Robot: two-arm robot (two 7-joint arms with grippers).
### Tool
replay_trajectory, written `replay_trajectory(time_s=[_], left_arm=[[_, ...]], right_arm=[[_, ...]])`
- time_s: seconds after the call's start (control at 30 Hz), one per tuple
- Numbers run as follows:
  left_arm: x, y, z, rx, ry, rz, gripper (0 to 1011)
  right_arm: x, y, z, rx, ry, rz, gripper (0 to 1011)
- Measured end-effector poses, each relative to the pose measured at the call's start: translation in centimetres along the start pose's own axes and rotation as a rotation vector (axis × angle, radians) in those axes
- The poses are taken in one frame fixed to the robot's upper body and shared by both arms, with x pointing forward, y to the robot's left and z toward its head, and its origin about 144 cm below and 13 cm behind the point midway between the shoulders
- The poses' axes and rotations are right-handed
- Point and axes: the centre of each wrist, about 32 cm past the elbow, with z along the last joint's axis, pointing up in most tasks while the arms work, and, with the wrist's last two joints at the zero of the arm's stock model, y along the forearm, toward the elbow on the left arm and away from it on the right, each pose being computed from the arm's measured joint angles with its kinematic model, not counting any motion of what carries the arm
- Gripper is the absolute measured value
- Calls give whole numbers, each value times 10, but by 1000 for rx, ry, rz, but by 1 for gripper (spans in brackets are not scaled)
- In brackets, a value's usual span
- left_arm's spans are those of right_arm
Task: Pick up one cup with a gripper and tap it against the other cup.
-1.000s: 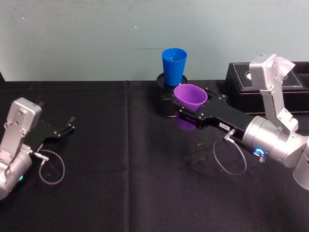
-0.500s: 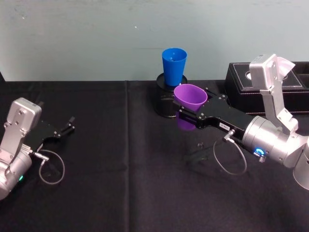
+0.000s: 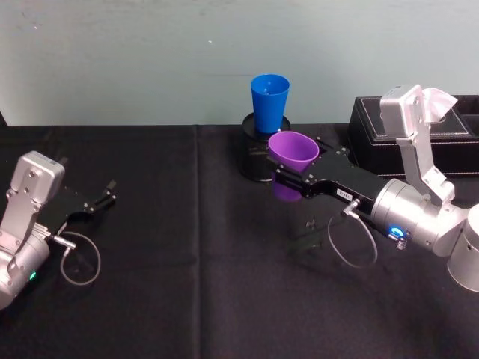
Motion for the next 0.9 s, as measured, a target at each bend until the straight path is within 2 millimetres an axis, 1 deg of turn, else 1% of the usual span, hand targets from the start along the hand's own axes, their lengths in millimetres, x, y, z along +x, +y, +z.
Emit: replay_trajectory(time_s=[0.27,0.6,0.63,0.73,0.9], left_arm=[[0,0,0,0,0,0,1000],[0,0,0,0,0,0,1000],[0,0,0,0,0,0,1000],[0,0,0,0,0,0,1000],[0,0,0,0,0,0,1000]], right_arm=[[12,12,-6,10,2,-26,726],[27,43,-10,14,9,-48,726],[27,43,-10,14,9,-48,726],[31,54,-11,14,15,-53,726],[35,63,-12,12,14,-55,726]])
